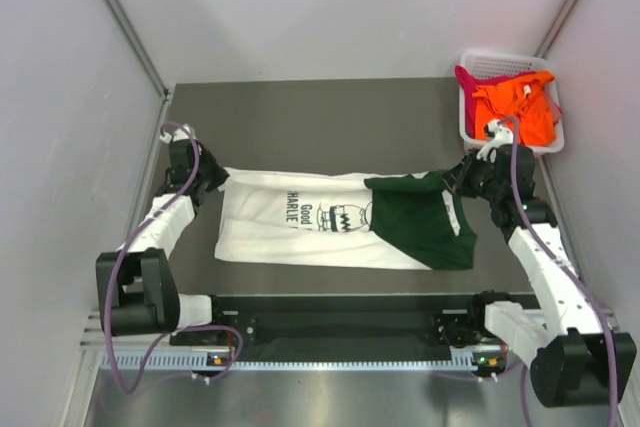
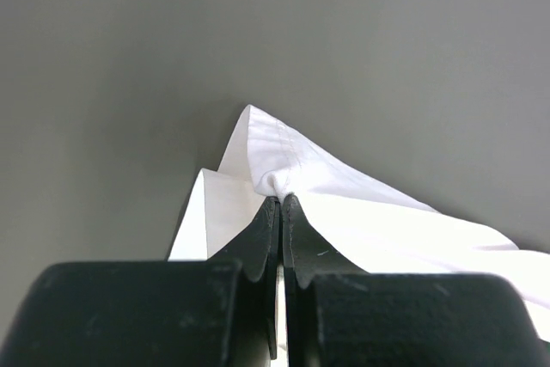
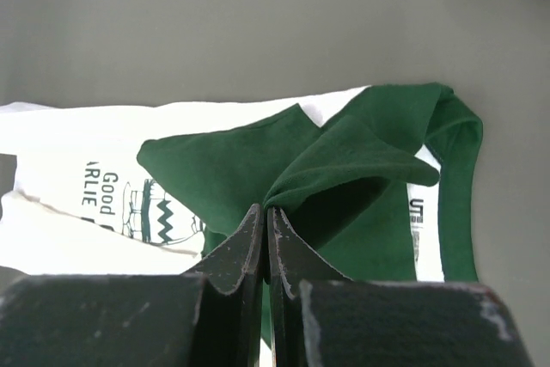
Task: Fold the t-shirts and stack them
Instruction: Fold the tshirt
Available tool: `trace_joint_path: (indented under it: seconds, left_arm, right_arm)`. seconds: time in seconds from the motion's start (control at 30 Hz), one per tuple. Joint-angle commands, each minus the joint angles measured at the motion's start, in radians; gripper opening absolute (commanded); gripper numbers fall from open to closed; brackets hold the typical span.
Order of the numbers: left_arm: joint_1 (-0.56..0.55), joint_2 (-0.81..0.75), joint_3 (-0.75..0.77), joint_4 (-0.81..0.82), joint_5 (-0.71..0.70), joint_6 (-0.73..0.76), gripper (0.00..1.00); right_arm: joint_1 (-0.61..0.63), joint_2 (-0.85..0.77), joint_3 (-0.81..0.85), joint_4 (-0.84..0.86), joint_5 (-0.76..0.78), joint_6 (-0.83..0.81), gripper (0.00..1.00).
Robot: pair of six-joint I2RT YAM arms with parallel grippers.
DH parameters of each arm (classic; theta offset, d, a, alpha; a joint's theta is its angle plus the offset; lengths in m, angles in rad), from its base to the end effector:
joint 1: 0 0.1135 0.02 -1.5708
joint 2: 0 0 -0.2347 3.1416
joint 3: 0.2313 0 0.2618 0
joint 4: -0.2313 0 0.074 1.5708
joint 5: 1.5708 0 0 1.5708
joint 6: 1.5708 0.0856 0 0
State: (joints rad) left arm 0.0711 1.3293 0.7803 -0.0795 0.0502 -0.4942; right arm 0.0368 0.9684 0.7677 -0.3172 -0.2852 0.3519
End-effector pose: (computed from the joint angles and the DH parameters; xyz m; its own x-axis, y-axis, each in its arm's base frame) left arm 0.3410 0.0200 0.1658 -0.5018 -0.5107 -0.6981 -0.3050 0.8598 -0.4097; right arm 0.2833 0.0345 0.2376 -0.5608 0.3103 -0.7676 -0.0919 0.8980 0.4302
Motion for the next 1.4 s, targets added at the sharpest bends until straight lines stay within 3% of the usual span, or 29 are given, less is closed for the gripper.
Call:
trace_joint_path:
  seconds: [0.0, 0.33, 0.43, 0.5, 0.53, 0.57, 0.6, 0.67, 0.7, 0.77, 0.87, 1.03, 1.23, 1.37]
  left_arm:
    - [-0.007, -0.057, -0.025, 0.069, -0.041, 0.016, 0.0]
    - [-0.025, -0.176, -0.15, 0.084, -0.139, -0.02, 0.0]
    - [-0.025, -0.225, -0.214, 0.084, -0.15, -0.061, 0.0]
    - [-0.025, -0.278, -0.254, 0.084, -0.154, -0.084, 0.02]
    - [-0.025, -0.297, -0.274, 0.084, -0.154, -0.107, 0.16]
    - [-0.025, -0.338, -0.311, 0.084, -0.159, -0.116, 0.43]
    - [-0.027, -0.363, -0.329, 0.084, -0.167, -0.124, 0.56]
    - [-0.03, -0.424, -0.374, 0.084, -0.197, -0.144, 0.65]
    - [-0.03, -0.49, -0.383, 0.057, -0.194, -0.141, 0.67]
    - [-0.03, -0.544, -0.382, 0.024, -0.2, -0.141, 0.68]
    - [-0.034, -0.552, -0.319, -0.038, -0.198, -0.13, 0.69]
    - [-0.068, -0.377, -0.141, -0.115, -0.116, -0.089, 0.65]
    - [-0.27, -0.171, 0.011, -0.17, -0.188, -0.073, 0.63]
    - [-0.365, -0.069, 0.065, -0.134, -0.13, -0.072, 0.6]
  right_arm:
    - [0.003, -0.1, -0.039, -0.002, 0.021, 0.008, 0.0]
    - [0.015, -0.345, -0.209, -0.054, 0.014, 0.105, 0.0]
    - [0.015, -0.427, -0.251, -0.078, 0.021, 0.127, 0.03]
    - [0.014, -0.503, -0.295, -0.085, 0.027, 0.142, 0.14]
    - [0.015, -0.532, -0.309, -0.095, 0.038, 0.157, 0.27]
    - [0.017, -0.589, -0.323, -0.098, 0.043, 0.168, 0.41]
    - [0.017, -0.618, -0.346, -0.092, 0.041, 0.176, 0.44]
    - [0.017, -0.696, -0.354, -0.095, 0.082, 0.208, 0.53]
    - [0.018, -0.715, -0.346, -0.1, 0.102, 0.214, 0.63]
    - [0.017, -0.723, -0.335, -0.082, 0.129, 0.2, 0.66]
    - [0.018, -0.558, -0.294, -0.037, 0.094, 0.154, 0.64]
    - [0.026, -0.237, -0.157, 0.003, -0.015, 0.043, 0.56]
    - [0.089, 0.053, -0.039, 0.041, 0.024, 0.002, 0.53]
    - [0.152, 0.222, 0.024, 0.026, 0.118, 0.004, 0.52]
